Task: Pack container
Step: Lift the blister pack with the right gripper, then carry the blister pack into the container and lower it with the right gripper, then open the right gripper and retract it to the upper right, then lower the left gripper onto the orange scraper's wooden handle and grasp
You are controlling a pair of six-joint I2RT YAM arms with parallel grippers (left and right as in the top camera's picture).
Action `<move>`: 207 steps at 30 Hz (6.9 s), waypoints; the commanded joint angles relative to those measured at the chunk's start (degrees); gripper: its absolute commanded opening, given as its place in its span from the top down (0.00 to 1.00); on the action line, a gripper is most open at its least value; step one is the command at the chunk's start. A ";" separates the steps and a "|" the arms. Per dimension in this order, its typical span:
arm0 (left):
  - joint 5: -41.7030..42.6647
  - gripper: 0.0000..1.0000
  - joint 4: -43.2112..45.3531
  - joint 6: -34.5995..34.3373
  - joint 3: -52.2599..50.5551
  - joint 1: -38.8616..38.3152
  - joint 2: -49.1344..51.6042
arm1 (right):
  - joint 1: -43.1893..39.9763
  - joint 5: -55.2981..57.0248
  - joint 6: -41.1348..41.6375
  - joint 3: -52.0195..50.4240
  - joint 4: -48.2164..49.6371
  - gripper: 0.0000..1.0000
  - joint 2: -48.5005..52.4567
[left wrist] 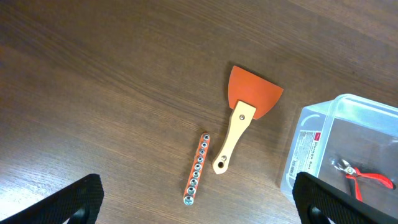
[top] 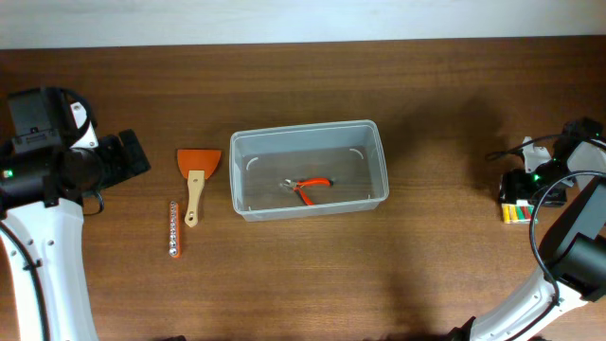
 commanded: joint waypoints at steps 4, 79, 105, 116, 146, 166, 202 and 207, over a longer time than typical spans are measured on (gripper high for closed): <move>0.61 0.01 0.02 0.90 0.11 -0.22 0.28 | -0.07 -3.19 0.24 -0.98 0.02 0.41 1.81; 0.61 0.01 -0.31 0.90 0.11 -0.22 0.28 | 62.45 -5.81 -22.29 34.01 -24.15 0.95 10.69; 0.15 0.01 -0.22 0.94 0.11 -0.22 0.28 | 60.70 -8.57 -20.79 34.01 -25.11 0.01 12.74; 0.17 0.01 -0.17 5.68 0.11 -0.22 0.28 | 60.67 -6.14 -19.06 37.59 -27.50 0.01 4.61; 5.70 0.01 10.43 9.60 -16.39 -14.45 15.37 | 22.93 -3.61 20.41 46.34 -40.24 0.01 -21.42; 3.13 0.01 18.91 9.62 -17.18 -14.29 32.57 | 22.93 -4.24 20.44 45.72 -39.87 0.01 -21.42; -3.74 0.64 18.75 9.60 -17.22 -14.40 35.26 | 22.93 -4.24 20.44 45.72 -39.91 0.01 -21.42; -3.72 0.66 18.95 9.60 -17.22 -14.53 35.26 | 22.93 -4.24 20.44 45.72 -39.91 0.01 -21.42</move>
